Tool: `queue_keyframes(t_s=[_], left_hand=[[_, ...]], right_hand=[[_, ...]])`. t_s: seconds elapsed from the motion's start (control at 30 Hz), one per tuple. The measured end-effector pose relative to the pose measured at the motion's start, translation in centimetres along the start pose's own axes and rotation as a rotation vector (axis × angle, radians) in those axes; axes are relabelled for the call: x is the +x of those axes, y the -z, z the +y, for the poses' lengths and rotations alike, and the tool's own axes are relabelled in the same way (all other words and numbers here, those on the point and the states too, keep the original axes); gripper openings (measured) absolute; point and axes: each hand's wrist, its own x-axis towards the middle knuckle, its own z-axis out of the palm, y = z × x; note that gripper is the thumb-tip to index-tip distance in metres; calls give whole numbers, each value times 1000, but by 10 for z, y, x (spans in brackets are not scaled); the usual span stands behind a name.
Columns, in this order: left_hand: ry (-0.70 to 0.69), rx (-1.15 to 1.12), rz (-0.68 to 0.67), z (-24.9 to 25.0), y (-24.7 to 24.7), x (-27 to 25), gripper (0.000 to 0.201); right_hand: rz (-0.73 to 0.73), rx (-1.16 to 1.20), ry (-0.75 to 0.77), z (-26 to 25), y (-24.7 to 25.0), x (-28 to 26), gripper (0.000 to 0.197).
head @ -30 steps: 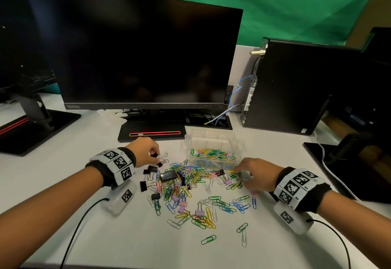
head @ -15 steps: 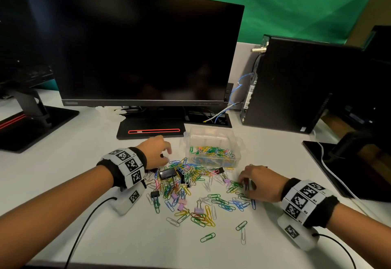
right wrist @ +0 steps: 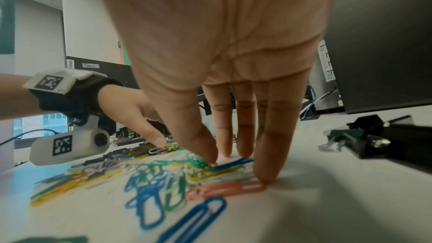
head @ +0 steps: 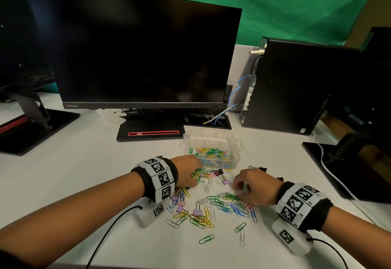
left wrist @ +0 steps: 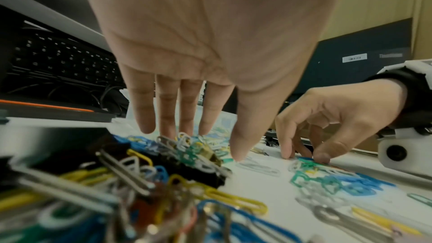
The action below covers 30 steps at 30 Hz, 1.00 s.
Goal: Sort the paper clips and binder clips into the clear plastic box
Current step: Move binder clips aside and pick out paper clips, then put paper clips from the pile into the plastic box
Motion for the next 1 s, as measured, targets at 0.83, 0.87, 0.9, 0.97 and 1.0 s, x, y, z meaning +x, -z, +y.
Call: queue_keyframes(t_s=[0.83, 0.87, 0.9, 0.97, 1.0], left_hand=[[-127, 35, -126, 3, -13, -44, 82], [-116, 44, -122, 2, -14, -43, 84], [-102, 45, -121, 2, -15, -43, 85], [-80, 42, -111, 0, -17, -43, 88], [-77, 46, -102, -1, -18, -43, 90]], right_hand=[[-115, 185, 55, -25, -16, -8, 102], [-105, 193, 61, -28, -15, -5, 100], [-98, 197, 67, -31, -15, -1, 100], [-88, 185, 74, -36, -16, 6, 101], [-91, 172, 74, -38, -16, 10, 102]])
